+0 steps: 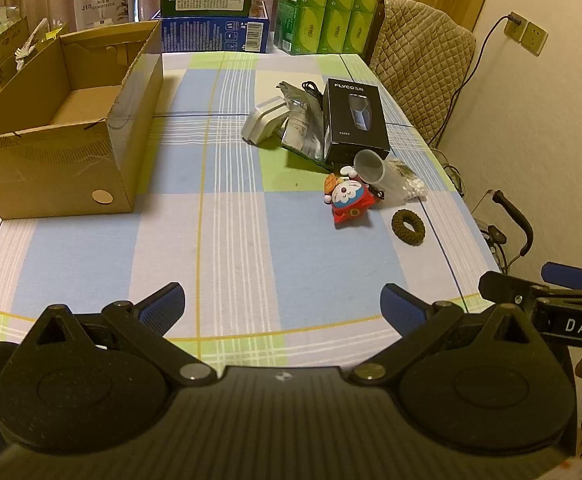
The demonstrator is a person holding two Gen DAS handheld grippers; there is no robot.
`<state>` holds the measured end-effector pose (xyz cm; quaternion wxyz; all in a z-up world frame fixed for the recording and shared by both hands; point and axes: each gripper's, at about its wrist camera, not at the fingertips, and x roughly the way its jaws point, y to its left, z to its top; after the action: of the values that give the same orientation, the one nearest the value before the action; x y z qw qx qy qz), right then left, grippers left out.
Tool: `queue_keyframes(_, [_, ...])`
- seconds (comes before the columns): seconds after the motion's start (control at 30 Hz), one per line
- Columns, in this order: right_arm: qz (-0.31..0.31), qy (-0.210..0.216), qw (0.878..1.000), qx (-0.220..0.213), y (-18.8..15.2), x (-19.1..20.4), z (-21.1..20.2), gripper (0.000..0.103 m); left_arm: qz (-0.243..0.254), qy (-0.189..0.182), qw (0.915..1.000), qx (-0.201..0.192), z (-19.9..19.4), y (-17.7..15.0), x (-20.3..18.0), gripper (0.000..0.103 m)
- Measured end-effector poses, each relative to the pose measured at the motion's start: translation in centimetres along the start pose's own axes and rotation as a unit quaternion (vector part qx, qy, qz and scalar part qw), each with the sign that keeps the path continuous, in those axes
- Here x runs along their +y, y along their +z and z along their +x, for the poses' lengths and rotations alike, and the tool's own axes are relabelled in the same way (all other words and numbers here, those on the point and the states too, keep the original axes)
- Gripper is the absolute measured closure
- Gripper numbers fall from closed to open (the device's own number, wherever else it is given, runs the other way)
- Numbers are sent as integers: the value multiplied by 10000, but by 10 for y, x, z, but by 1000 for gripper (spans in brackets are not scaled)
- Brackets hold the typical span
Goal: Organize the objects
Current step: 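Move both tools toward the red Doraemon toy and brown scrunchie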
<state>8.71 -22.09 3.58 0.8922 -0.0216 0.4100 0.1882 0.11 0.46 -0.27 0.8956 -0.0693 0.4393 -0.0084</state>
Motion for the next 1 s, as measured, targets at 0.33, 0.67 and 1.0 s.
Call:
queue_keyframes(0.33, [-1,4,10000,1,-1,-1,3,2,-5,-20,10000,17,0,2,-2,1])
queue_keyframes(0.67, [4,10,10000,6,-2,-2,3,2,-131,38,9999,10,1,4,-2,1])
queue_keyframes(1.0, [-21,-34,9999,-121,8,-10,1,2,-143,-98,9998,-50,9,22,7,1])
